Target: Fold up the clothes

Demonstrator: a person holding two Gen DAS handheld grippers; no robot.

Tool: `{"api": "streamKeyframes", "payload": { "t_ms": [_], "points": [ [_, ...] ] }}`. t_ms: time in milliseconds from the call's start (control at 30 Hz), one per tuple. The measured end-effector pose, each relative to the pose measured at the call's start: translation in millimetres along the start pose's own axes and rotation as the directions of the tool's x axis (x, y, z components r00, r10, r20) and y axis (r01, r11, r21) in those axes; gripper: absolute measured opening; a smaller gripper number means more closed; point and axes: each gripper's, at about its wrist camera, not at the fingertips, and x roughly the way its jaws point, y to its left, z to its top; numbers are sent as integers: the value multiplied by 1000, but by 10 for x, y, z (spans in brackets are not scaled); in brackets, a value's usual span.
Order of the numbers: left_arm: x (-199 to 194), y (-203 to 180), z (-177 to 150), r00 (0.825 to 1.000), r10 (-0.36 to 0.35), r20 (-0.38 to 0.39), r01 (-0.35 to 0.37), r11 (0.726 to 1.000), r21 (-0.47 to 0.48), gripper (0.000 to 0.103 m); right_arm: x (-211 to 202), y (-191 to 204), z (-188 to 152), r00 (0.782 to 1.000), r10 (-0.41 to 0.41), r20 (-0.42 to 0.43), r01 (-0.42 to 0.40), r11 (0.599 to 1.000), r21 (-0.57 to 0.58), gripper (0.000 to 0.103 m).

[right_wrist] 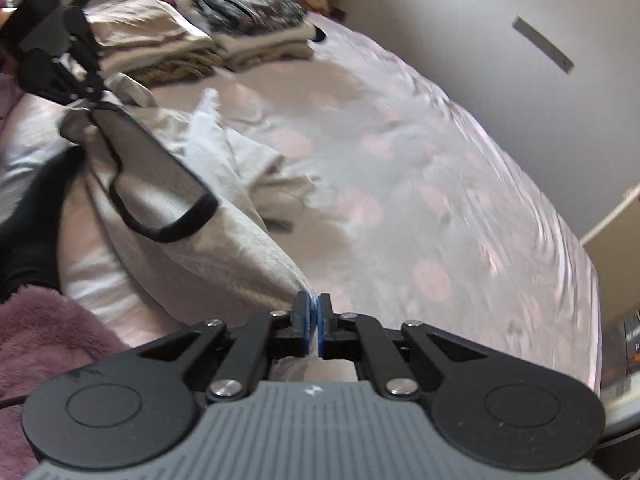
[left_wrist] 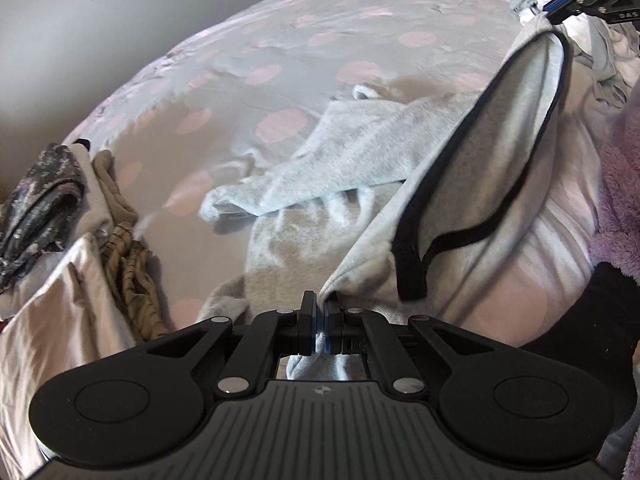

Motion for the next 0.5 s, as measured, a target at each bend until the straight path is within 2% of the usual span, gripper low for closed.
{"api": "streamKeyframes", "payload": {
  "t_ms": [133, 233, 333, 400, 467, 500],
  "points": [
    [170, -45, 45, 999, 19, -33, -19, 1000, 12, 2, 388, 20, -109, 998, 24, -56, -21, 999, 47, 4],
    [215, 11, 54, 999, 20, -49, -20, 1000, -1, 2, 519, 56, -163, 996, 40, -75, -37, 998, 49, 4],
    [204, 40, 90, 998, 25, -52, -24, 1000, 9, 2, 536, 63, -150, 995, 58, -84, -59, 998, -4, 6],
    [188, 40, 117, 998, 28, -49, -27, 999, 21, 2, 460, 103, -84, 995, 73, -73, -80, 993, -89, 10],
    [180, 32, 142, 998, 31, -45, -30, 999, 33, 2, 353, 155, 1, 994, 91, -58, -101, 976, -191, 26],
    [176, 28, 149, 999, 31, -44, -29, 999, 37, 2, 300, 181, 44, 994, 100, -51, -110, 964, -242, 27]
  ]
}}
